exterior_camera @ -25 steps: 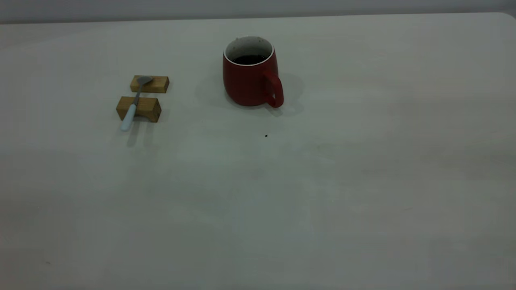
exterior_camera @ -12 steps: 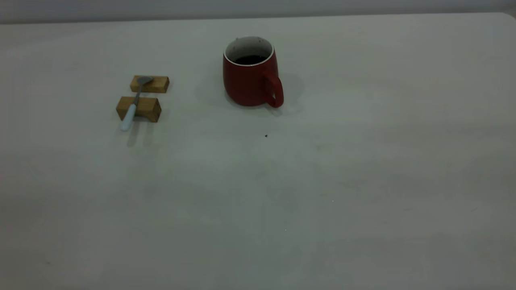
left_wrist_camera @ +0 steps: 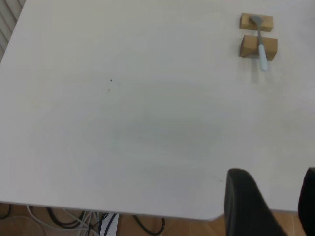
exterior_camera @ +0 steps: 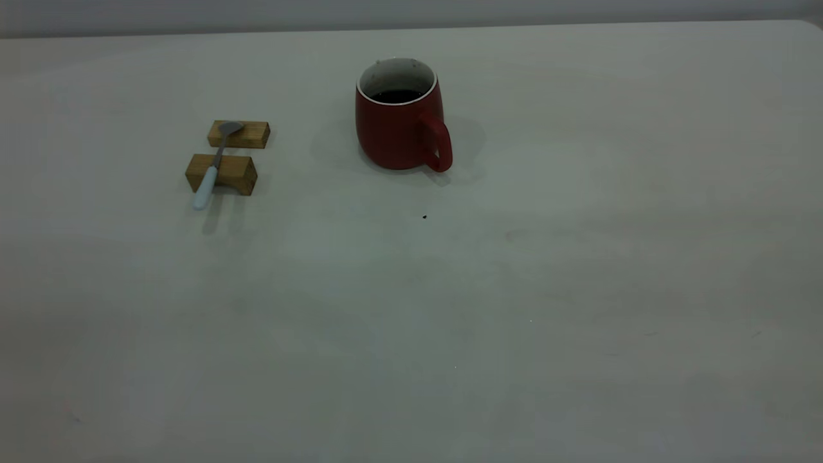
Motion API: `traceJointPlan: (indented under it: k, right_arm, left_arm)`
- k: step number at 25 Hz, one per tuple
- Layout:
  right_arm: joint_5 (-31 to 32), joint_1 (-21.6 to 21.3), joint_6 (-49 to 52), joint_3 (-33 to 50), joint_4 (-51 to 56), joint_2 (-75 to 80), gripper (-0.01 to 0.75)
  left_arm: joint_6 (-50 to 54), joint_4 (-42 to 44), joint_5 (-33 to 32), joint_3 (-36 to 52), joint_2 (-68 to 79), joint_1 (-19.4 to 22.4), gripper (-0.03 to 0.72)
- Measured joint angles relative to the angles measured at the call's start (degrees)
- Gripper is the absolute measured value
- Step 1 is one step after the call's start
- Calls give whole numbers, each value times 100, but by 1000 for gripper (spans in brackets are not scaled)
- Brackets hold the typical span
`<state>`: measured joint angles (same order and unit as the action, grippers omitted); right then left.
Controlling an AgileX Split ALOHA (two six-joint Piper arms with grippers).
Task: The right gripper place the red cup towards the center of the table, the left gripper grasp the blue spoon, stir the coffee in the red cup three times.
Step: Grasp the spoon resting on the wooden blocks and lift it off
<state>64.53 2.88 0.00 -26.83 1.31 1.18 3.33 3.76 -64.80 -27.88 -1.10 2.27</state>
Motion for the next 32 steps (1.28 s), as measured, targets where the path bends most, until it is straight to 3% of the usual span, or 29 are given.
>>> traceJointPlan:
  k: [10,18,26,32]
  right_arm:
    - [6,0,0,0,14,0,572]
    - [12,0,0,0,14,0,572]
    - [12,0,0,0,14,0,572]
    - [12,0,0,0,14,0,572]
  left_arm:
    - [36,-7,0,0,185,0,341]
    - [163,-234,244,-171,2632,0,341]
    - [-84,-847,1745,-268,4940,0,341]
    - [-333,-908,2576,-999,6797,0,343]
